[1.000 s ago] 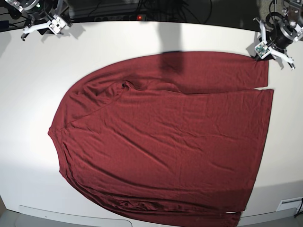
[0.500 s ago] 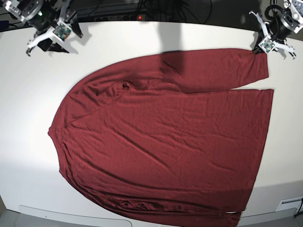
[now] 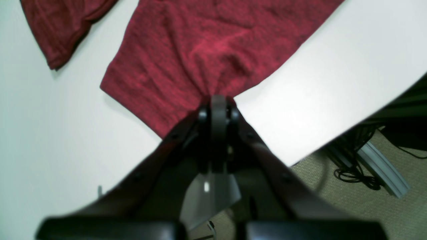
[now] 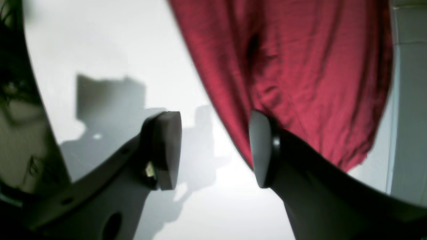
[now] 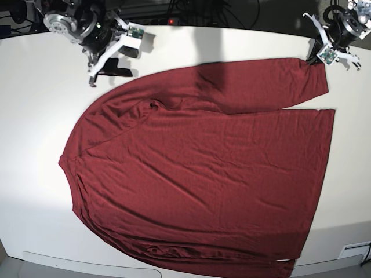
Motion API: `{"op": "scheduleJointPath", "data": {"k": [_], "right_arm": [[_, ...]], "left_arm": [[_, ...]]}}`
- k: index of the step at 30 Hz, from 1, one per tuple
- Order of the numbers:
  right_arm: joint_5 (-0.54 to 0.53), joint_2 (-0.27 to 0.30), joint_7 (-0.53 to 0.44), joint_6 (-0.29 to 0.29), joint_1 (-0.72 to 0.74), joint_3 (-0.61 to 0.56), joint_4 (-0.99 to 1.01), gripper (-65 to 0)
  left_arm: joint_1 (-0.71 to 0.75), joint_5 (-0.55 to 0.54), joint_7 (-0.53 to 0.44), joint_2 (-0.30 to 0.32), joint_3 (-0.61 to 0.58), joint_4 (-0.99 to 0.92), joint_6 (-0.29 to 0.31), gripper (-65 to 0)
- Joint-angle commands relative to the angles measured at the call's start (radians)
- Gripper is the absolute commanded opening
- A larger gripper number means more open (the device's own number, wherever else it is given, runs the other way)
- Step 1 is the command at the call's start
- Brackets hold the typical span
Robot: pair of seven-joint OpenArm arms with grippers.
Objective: Fold the T-shirt properly
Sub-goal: 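Reach the right gripper to the shirt's shoulder edge and grasp it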
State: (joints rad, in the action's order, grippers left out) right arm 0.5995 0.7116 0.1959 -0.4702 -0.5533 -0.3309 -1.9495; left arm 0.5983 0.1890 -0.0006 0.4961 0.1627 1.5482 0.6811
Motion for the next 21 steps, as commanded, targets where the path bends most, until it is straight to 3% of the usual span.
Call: {"op": "scheduleJointPath", "data": {"k": [1, 18, 21], "right_arm": [[0.007, 0.014, -0.005, 0.012, 0.021, -0.009, 0.016, -32.4], [-0.005, 0.014, -0.012, -0.034, 0.336, -0.186, 0.303, -32.5], [-0.005, 0.014, -0.012, -0.088, 0.378, -0.204, 0.341, -32.5]], "left_arm": [[0.012, 0.015, 0.031, 0.008, -0.001, 0.003, 0.017, -65.0], [0.014, 0.015, 0.03, 0.009, -0.001, 0.003, 0.017, -65.0], [0.014, 0.015, 0.03, 0.009, -0.001, 0.003, 0.017, -65.0]]}}
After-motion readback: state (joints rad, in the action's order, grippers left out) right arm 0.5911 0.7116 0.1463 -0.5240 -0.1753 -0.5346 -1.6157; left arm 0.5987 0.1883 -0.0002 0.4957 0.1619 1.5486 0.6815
